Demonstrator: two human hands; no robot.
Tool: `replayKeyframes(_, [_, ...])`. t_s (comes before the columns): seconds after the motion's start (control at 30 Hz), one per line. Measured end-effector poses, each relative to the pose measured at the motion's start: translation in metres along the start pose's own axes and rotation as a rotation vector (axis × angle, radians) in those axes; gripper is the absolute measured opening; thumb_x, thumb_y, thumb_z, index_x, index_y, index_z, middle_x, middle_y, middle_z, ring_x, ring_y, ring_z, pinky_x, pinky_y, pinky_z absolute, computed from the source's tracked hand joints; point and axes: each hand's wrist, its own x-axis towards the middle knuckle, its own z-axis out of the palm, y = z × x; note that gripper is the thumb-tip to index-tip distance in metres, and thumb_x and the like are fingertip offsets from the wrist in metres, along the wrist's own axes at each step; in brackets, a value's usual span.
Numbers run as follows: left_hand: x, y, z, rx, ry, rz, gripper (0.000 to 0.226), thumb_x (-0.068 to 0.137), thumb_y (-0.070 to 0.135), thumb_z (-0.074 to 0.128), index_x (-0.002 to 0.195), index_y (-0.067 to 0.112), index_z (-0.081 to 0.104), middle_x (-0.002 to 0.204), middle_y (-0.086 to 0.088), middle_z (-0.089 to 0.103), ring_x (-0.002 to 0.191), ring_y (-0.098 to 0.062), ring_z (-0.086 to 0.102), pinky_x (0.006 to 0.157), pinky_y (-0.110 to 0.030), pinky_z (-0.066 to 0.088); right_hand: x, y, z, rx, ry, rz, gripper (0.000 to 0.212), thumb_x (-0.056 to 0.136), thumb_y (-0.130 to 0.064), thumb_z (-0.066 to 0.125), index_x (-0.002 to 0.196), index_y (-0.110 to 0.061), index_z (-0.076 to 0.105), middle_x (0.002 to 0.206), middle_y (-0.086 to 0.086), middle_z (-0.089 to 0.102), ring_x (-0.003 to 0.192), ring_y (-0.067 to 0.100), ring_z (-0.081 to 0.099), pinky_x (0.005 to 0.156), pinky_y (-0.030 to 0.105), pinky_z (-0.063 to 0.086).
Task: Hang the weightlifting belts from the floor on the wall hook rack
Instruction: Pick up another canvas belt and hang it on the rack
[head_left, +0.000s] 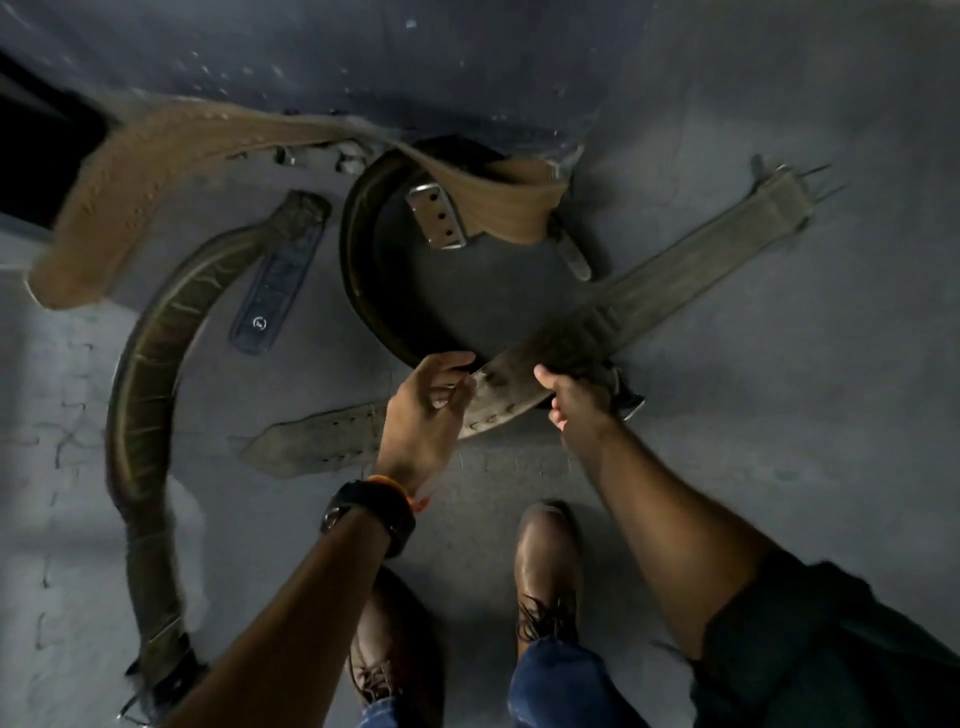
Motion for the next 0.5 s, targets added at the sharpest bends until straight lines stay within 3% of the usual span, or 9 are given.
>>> replayKeyframes(0.07, [-0.005,0.021,-0.008,0.028,-0.034,0.002,0.041,0.106,0.039,0.067,0.146,0.031,0.063,0.139,0.011,0.069,0.126,-0.008,0.065,0.109,-0.034,0.054,-0.029,-0.001,-0.004,0.085,-0.032,-0.157,0.018,0.086,-0.022,0.089,0.09,-0.018,0.072,0.08,-0.002,0.068,0.058,0.014,0.051,0.042,0.019,0.04])
replayKeyframes(0.13, [-0.017,0.06,-0.016,0.049,-0.067,-0.043,0.044,0.098,0.053,0.073,0.137,0.035,0.065,0.137,0.007,0.069,0.122,-0.015,0.067,0.104,-0.039,0.058,-0.096,-0.013,-0.02,0.153,-0.11,-0.335,0.027,0.086,-0.017,0.089,0.109,-0.017,0.075,0.106,0.001,0.081,0.084,0.021,0.075,0.064,0.027,0.061])
replayKeyframes(0.2, [-0.035,0.111,-0.024,0.059,-0.185,-0.149,0.038,0.091,0.065,0.077,0.118,0.041,0.068,0.132,0.004,0.073,0.115,-0.019,0.07,0.099,-0.044,0.061,-0.176,-0.025,-0.045,0.097,-0.178,-0.484,0.049,0.082,-0.026,0.092,0.126,-0.016,0.072,0.123,0.007,0.08,0.11,0.024,0.078,0.091,0.041,0.065])
replayKeyframes(0.23, [-0.042,0.136,-0.027,0.023,-0.279,-0.223,0.041,0.087,0.069,0.078,0.115,0.04,0.07,0.133,0.003,0.074,0.114,-0.017,0.07,0.098,-0.042,0.06,-0.212,-0.029,-0.058,0.043,-0.216,-0.506,0.057,0.079,-0.032,0.092,0.129,-0.017,0.07,0.123,0.007,0.08,0.112,0.024,0.078,0.094,0.044,0.065])
replayKeyframes(0.33, [-0.086,0.229,-0.041,-0.111,-0.482,-0.355,0.057,0.087,0.056,0.086,0.134,0.029,0.07,0.147,0.007,0.068,0.116,-0.007,0.07,0.092,-0.019,0.053,-0.31,-0.057,-0.098,-0.166,-0.329,-0.477,0.055,0.085,-0.032,0.09,0.133,-0.021,0.065,0.113,-0.002,0.081,0.102,0.016,0.079,0.083,0.034,0.067])
replayKeyframes(0.4, [-0.122,0.276,-0.06,-0.062,-0.465,-0.273,0.071,0.095,0.035,0.084,0.155,0.014,0.053,0.135,0.008,0.061,0.115,-0.007,0.061,0.086,-0.012,0.047,-0.366,-0.089,-0.122,-0.161,-0.392,-0.417,0.04,0.087,-0.034,0.085,0.121,-0.02,0.069,0.095,-0.008,0.082,0.088,0.017,0.077,0.068,0.024,0.063])
replayKeyframes(0.43, [-0.141,0.297,-0.072,0.007,-0.446,-0.235,0.072,0.098,0.031,0.082,0.159,0.011,0.049,0.14,0.006,0.06,0.118,-0.009,0.06,0.086,-0.012,0.05,-0.394,-0.11,-0.134,-0.071,-0.414,-0.352,0.037,0.086,-0.041,0.079,0.114,-0.018,0.072,0.09,-0.006,0.083,0.086,0.021,0.077,0.066,0.024,0.061])
replayKeyframes(0.5, [-0.184,0.319,-0.092,0.189,-0.412,-0.171,0.078,0.098,0.039,0.08,0.163,0.016,0.043,0.167,-0.003,0.043,0.144,-0.022,0.05,0.113,-0.024,0.046,-0.431,-0.145,-0.15,0.114,-0.451,-0.149,0.052,0.091,-0.062,0.067,0.116,-0.017,0.076,0.102,0.006,0.085,0.1,0.031,0.078,0.08,0.037,0.062])
